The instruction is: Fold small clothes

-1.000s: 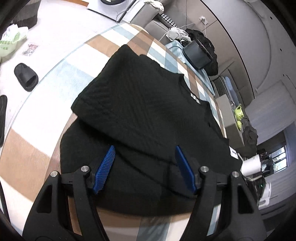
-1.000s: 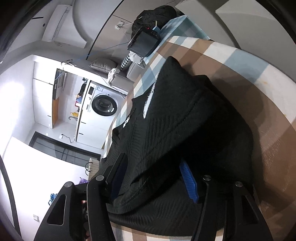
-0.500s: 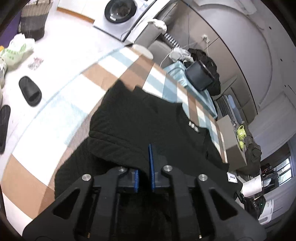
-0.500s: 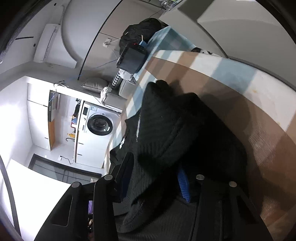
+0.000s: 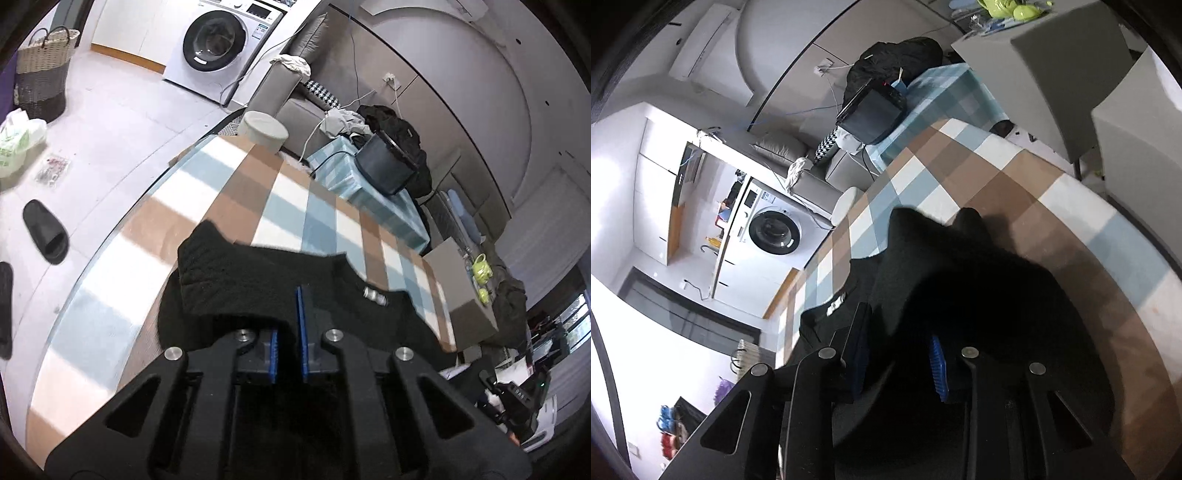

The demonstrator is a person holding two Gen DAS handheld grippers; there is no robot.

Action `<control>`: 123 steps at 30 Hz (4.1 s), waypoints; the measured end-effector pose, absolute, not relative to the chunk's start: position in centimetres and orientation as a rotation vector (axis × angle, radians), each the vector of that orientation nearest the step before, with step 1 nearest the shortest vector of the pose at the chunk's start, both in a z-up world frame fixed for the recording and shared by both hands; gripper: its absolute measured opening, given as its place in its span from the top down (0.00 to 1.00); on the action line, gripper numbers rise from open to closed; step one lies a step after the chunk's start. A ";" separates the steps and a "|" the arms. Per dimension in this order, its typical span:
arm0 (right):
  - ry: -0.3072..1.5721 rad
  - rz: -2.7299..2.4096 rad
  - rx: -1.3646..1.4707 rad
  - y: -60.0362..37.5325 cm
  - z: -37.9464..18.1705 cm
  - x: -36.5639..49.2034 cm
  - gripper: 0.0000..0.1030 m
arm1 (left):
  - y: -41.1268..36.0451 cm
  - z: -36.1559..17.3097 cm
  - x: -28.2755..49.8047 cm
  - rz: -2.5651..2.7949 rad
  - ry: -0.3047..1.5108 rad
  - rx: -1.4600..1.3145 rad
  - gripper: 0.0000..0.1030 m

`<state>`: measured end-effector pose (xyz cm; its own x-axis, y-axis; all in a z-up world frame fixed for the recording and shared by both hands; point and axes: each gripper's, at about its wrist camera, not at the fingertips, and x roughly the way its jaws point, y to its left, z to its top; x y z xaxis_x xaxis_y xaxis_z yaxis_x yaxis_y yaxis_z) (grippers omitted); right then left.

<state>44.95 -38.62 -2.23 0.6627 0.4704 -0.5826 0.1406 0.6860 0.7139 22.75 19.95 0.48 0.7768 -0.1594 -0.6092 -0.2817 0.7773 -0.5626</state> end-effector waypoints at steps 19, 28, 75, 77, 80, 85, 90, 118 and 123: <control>0.919 0.322 0.799 -36.5 -3.6 44.1 0.60 | 22.0 0.3 23.9 0.099 0.694 -0.695 0.41; 0.921 0.316 0.801 -34.4 -4.4 44.0 0.66 | 22.1 -1.3 21.7 0.111 0.725 -0.716 0.41; 0.973 0.243 0.170 -36.0 -1.6 47.3 0.17 | 18.0 1.2 17.9 0.106 0.745 -0.354 0.18; 0.977 0.261 0.165 -35.5 -1.0 46.0 0.17 | 17.7 1.8 17.2 0.095 0.746 -0.348 0.18; 0.967 0.294 0.145 -35.0 1.0 43.2 0.17 | 17.1 2.9 15.8 0.071 0.734 -0.332 0.18; 0.899 0.326 0.043 -33.9 6.4 37.9 0.17 | 15.4 6.2 12.4 0.002 0.699 -0.300 0.18; 0.810 0.373 -0.043 -32.5 13.2 32.3 0.17 | 14.1 9.6 9.0 -0.064 0.671 -0.300 0.18; 1.010 0.367 0.166 -35.8 3.5 49.5 0.26 | 17.9 7.2 18.4 0.041 0.794 -0.312 0.09; 1.091 0.324 0.320 -34.6 -1.5 52.9 0.79 | 18.2 4.1 21.6 0.062 0.832 -0.318 0.09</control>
<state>52.89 -34.64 -1.48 0.4245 0.4087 -0.8080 -0.0987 0.9079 0.4074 21.61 18.21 4.05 0.6748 -0.0699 -0.7347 -0.1773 0.9510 -0.2534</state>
